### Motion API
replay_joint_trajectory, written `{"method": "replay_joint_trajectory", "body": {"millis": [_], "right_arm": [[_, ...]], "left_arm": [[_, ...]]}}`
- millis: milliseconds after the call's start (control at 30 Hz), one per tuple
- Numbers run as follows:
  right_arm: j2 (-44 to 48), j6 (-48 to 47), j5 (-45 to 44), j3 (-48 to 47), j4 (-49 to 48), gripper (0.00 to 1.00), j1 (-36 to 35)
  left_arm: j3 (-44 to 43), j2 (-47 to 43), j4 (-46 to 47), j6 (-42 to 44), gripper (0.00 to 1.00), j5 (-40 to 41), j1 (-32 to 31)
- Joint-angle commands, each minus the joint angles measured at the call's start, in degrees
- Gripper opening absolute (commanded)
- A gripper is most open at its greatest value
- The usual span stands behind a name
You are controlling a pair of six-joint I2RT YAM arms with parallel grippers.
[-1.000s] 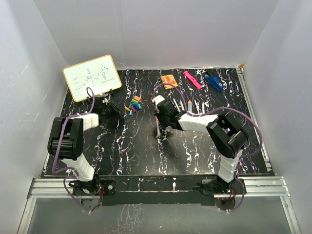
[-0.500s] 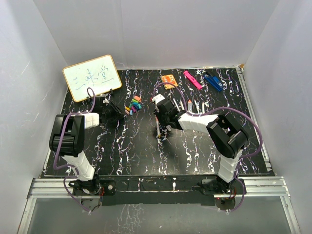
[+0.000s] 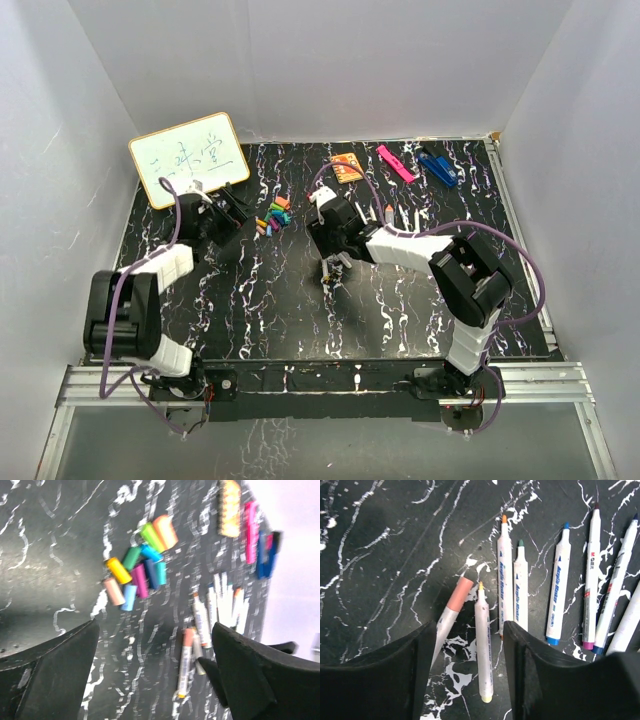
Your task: Open the pen caps
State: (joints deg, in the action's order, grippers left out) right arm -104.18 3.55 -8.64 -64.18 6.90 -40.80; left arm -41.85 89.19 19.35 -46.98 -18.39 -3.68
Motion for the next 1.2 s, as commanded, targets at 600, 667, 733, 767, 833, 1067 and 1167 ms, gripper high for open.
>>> {"method": "replay_joint_trajectory", "body": {"millis": [600,667,733,767,833,1067,1167], "right_arm": [[-0.4,14.4,-1.8,-5.2,7.6,0.54,-4.8],[-1.0,14.6,-1.9,-5.5,7.9,0.53,-4.8],[-1.6,14.5,-1.9,-5.6,8.1,0.52,-4.8],[-1.9,14.5,-1.8,-5.7,8.1,0.52,-4.8],[-2.3,14.4,-1.8,-5.9,8.1,0.51,-4.8],[-3.8,14.3,-1.5,-6.2,8.4,0.45,-4.8],[-4.3,14.3,-1.2,-6.2,8.3,0.38,-4.8]], "left_arm": [[3.5,-13.5,9.9,-4.8,0.99,-4.5,0.7],[3.5,-13.4,9.9,-5.0,0.99,-4.6,0.7],[3.5,-13.4,9.9,-5.0,0.99,-4.8,0.7],[3.6,-13.4,10.0,-5.1,0.99,-5.0,0.7],[3.7,-13.3,10.2,-5.3,0.98,-5.3,0.7],[4.4,-13.4,10.5,-6.1,0.98,-6.5,0.7],[4.7,-13.5,10.5,-6.2,0.99,-7.1,0.7]]}}
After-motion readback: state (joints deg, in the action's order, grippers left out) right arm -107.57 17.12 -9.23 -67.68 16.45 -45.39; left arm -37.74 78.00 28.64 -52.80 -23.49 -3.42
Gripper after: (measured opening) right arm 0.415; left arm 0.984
